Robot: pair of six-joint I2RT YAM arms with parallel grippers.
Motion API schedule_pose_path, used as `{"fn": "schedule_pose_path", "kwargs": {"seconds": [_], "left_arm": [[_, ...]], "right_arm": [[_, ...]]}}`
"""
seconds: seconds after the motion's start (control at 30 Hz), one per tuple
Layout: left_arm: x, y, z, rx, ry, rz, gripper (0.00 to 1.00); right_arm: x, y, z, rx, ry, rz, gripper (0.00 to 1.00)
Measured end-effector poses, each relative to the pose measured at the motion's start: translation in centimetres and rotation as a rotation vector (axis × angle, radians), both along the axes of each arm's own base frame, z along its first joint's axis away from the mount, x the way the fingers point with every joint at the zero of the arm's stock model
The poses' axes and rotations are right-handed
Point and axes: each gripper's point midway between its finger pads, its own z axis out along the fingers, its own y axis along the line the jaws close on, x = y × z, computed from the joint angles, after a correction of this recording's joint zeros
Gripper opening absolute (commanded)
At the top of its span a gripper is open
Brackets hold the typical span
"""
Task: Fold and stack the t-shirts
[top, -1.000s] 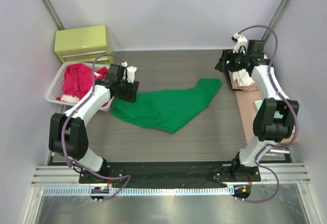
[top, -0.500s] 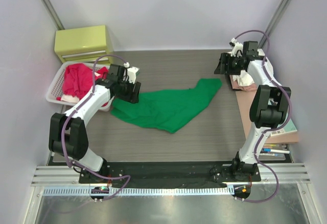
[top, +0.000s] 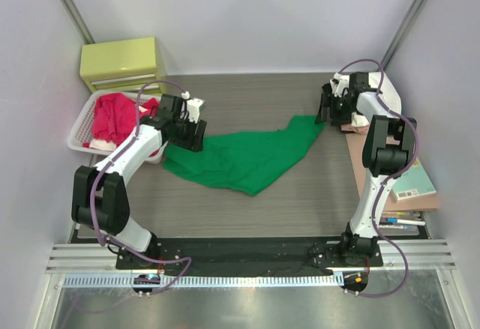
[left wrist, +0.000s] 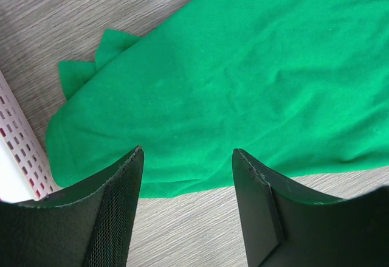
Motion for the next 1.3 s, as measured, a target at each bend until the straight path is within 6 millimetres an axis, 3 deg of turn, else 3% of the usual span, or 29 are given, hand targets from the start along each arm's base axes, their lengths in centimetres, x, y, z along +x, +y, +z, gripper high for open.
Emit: {"fn": "schedule_pose_path", "kwargs": {"seconds": [0.33, 0.53, 0.6, 0.63, 0.67, 0.83, 0.97, 1.03, 1.07, 1.1, 1.17, 1.23, 1.27, 1.3], "left_arm": [[0.0, 0.1, 0.0, 0.005, -0.001, 0.003, 0.61], [0.1, 0.2, 0.0, 0.009, -0.003, 0.005, 0.61], [0.1, 0.2, -0.1, 0.011, -0.003, 0.004, 0.61], [0.1, 0.2, -0.1, 0.012, -0.003, 0.004, 0.61], [0.1, 0.2, -0.1, 0.012, -0.002, 0.004, 0.61], [0.1, 0.2, -0.1, 0.013, -0.003, 0.004, 0.61], [0.1, 0.2, -0.1, 0.013, -0.003, 0.004, 0.61], [0.1, 0.2, -0.2, 0.014, -0.001, 0.003, 0.61], [0.1, 0.2, -0.4, 0.015, 0.005, 0.002, 0.61], [0.1, 0.2, -0.7, 0.017, 0.014, 0.002, 0.61], [0.0, 0.2, -1.6, 0.021, 0.04, -0.001, 0.61], [-0.3, 0.2, -2.6, 0.028, 0.075, -0.004, 0.61], [-0.4, 0.2, -2.9, 0.031, 0.086, -0.004, 0.6], [-0.5, 0.2, -3.1, 0.033, 0.096, -0.005, 0.61]], "right_arm": [[0.3, 0.1, -0.2, 0.004, -0.008, 0.004, 0.73], [0.0, 1.6, -1.1, 0.052, 0.008, 0.029, 0.69], [0.1, 2.2, -0.9, 0.076, 0.005, 0.037, 0.56], [0.0, 2.4, -0.9, 0.084, 0.006, 0.04, 0.1], [0.1, 2.6, -0.8, 0.096, 0.006, 0.041, 0.01], [-0.1, 3.2, -1.2, 0.123, 0.008, 0.04, 0.01], [-1.3, 3.3, -1.0, 0.126, 0.017, 0.048, 0.01], [-2.0, 3.6, 2.4, 0.124, -0.03, 0.062, 0.01], [-2.0, 3.6, 3.1, 0.123, -0.043, 0.065, 0.01], [-2.0, 3.8, 5.7, 0.121, -0.098, 0.073, 0.01], [-2.4, 4.3, 12.0, 0.114, -0.233, 0.093, 0.01], [-3.7, 4.8, 19.8, 0.105, -0.411, 0.118, 0.01], [-4.3, 5.0, 22.8, 0.1, -0.481, 0.127, 0.01], [-5.7, 5.5, 27.2, 0.095, -0.588, 0.145, 0.01]]}}
